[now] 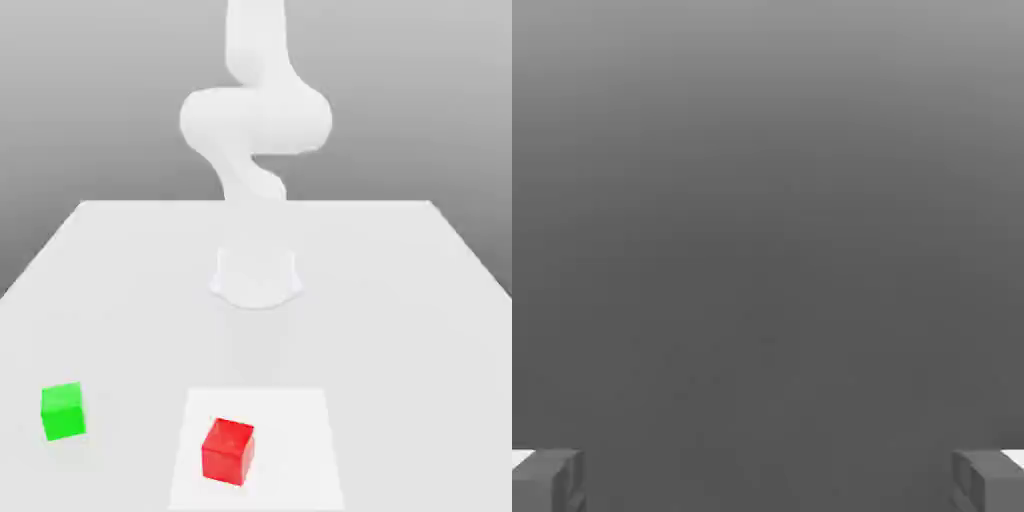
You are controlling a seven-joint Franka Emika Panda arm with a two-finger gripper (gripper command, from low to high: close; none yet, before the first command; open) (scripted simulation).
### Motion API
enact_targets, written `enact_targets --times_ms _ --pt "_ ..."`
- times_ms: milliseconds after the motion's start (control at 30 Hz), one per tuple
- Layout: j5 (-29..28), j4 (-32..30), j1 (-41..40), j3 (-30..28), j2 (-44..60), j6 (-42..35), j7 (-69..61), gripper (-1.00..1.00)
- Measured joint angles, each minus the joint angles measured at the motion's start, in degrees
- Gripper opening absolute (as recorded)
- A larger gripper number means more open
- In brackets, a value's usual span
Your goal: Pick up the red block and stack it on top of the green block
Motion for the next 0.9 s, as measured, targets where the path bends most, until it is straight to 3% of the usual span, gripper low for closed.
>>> enact_targets --times_ms 733,900 --pt "-0.42 -14.76 -4.61 0.7 46.03 21.21 10.56 0.0" --pt "-0.42 -14.13 -4.35 0.34 56.4 29.25 11.02 0.0"
